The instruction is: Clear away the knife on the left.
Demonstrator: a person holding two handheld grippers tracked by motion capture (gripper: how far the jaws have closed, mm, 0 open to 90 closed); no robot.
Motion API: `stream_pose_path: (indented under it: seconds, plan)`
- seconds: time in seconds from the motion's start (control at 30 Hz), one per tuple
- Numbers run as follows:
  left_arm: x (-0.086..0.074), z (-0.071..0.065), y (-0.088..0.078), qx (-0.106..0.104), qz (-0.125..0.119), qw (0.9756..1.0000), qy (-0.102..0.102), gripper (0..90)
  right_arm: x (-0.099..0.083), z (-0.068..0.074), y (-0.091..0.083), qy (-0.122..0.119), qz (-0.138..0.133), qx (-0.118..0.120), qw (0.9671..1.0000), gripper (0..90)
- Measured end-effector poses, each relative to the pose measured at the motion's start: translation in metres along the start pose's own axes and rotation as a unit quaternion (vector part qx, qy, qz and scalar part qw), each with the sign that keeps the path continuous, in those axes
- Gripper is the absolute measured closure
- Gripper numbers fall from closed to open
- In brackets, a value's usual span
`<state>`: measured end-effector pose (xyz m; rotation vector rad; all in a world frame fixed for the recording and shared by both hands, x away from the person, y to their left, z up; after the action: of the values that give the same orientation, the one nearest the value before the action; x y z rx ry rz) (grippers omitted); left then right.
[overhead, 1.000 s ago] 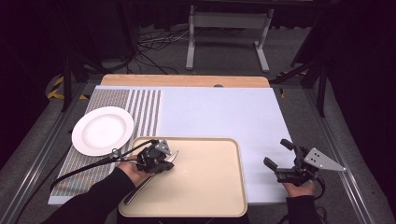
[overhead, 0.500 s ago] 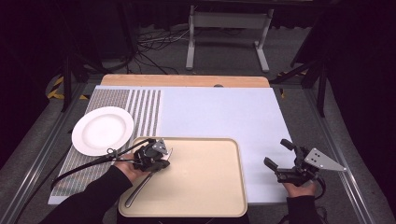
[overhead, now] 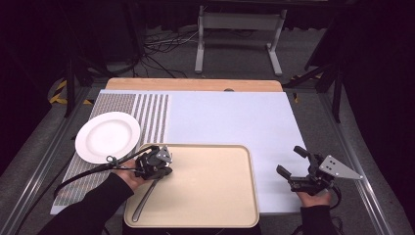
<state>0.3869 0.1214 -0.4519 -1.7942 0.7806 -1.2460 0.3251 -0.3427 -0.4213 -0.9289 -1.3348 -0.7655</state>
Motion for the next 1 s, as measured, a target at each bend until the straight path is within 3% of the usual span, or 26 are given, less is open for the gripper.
stream_pose_path:
  seconds: [0.23,0.37,0.5,0.7,0.87,1.0]
  plan:
    - [-0.007,0.003,-0.004,0.007,-0.001,1.0,-0.007,90.0,0.0,0.0,0.0,-0.001,0.002,0.0,1.0,2.4]
    - [-0.016,0.008,-0.009,-0.005,-0.018,0.9995,-0.026,90.0,0.0,0.0,0.0,0.001,0.003,0.0,1.0,2.4]
    - [-0.019,0.008,-0.011,0.009,-0.007,0.9997,-0.022,90.0,-0.001,0.001,0.001,0.0,0.006,0.001,1.0,2.5]
    - [-0.022,0.009,-0.014,0.014,-0.002,0.9996,-0.024,90.0,-0.001,0.001,0.001,0.001,0.006,0.002,1.0,2.6]
    - [-0.027,0.012,-0.016,0.008,-0.013,0.9992,-0.036,90.0,-0.001,0.0,0.001,-0.001,0.007,0.003,1.0,2.7]
    - [-0.027,0.012,-0.016,0.008,-0.012,0.9994,-0.031,90.0,-0.001,0.0,0.001,0.0,0.007,0.003,1.0,2.7]
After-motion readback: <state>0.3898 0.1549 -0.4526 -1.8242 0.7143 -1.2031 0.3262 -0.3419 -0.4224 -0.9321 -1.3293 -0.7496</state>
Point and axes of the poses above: each handheld gripper's, and its own axes: y roughly forward along the jaws, x roughly out of its top, z roughly to its left, the point moved 2 cm from there along y, roughly forward along the jaws, and after that the axes turned 15 degrees about -x, right-handed, at the moved point
